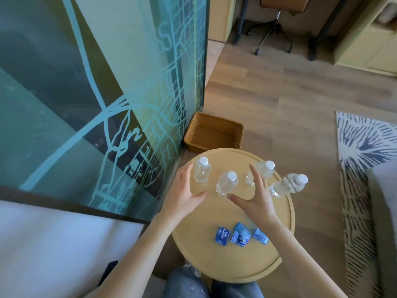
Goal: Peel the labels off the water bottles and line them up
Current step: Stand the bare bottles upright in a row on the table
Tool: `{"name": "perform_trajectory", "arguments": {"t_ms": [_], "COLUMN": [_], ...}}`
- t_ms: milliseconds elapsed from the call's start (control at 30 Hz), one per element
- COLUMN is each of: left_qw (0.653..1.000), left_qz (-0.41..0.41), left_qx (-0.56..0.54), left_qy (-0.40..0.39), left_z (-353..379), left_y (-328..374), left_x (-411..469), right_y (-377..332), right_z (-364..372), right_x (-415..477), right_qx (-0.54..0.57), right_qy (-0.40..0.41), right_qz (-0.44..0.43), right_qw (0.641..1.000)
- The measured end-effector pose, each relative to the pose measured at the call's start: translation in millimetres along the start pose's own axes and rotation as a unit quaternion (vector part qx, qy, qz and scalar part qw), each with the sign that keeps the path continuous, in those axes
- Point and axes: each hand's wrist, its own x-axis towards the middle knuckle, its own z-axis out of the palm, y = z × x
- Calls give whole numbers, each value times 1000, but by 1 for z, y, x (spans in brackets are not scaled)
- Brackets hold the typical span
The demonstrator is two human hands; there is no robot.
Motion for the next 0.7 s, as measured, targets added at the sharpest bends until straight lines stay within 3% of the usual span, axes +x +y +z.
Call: {"name": "perform_trajectory", "arguments": {"t_ms": [167,367,700], "left_qw": [1000,992,992], "left_qz": [0,-79,-80], "left_qx": [-16,-90,-100], "left_qy": [-22,-29,-11], "left_z": [23,62,94], "left_y": [-27,-64,-76], "left_x": [51,85,120], "right_y": [20,64,90], "right_z": [28,65,85], "right_x": [34,65,80], "right_qx": [7,11,-20], "right_qy": [15,5,24], "right_qz": [35,43,65], "right_qw": [999,999,997]}}
